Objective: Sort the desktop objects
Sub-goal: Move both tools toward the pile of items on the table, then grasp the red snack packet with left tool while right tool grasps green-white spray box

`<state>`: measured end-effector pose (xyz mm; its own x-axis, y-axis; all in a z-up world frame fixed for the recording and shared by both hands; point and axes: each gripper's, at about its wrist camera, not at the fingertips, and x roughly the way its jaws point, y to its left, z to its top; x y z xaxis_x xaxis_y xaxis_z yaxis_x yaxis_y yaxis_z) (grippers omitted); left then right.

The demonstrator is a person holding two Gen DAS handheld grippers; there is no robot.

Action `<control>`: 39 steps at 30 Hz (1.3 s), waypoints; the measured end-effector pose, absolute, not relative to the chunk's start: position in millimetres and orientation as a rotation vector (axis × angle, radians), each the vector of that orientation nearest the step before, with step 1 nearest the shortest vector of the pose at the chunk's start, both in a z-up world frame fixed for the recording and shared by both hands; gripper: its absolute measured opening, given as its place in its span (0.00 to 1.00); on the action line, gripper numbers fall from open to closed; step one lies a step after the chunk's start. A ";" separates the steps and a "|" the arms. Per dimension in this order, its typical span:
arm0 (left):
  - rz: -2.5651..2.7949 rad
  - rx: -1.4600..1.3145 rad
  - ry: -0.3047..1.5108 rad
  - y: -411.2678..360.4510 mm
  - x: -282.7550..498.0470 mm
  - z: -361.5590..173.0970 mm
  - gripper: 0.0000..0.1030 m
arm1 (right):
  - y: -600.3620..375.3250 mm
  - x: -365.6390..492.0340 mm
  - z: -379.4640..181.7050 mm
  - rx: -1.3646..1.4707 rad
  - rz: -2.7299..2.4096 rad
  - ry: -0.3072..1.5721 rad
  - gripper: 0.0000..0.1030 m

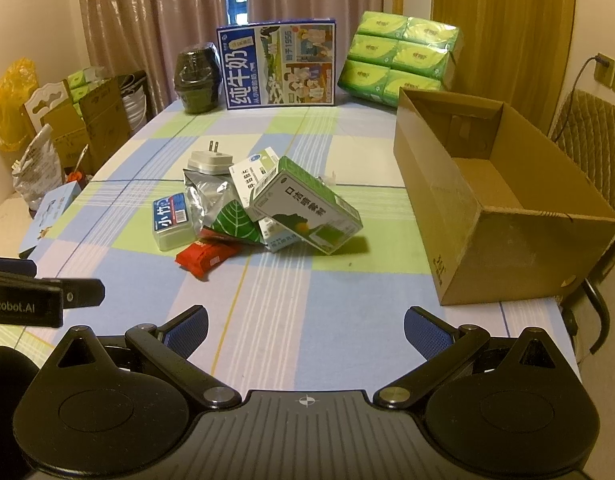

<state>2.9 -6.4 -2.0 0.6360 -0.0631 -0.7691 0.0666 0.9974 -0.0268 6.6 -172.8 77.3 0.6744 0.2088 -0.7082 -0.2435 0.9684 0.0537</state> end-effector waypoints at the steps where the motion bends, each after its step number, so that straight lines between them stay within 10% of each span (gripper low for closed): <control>1: -0.084 0.013 0.880 -6.8 3.4 -1.8 0.99 | -174.0 7.8 77.5 -0.040 0.255 0.796 0.98; 39: -0.262 0.130 0.813 -13.3 90.1 -52.9 0.99 | -150.3 80.9 35.4 -0.434 0.381 0.576 0.98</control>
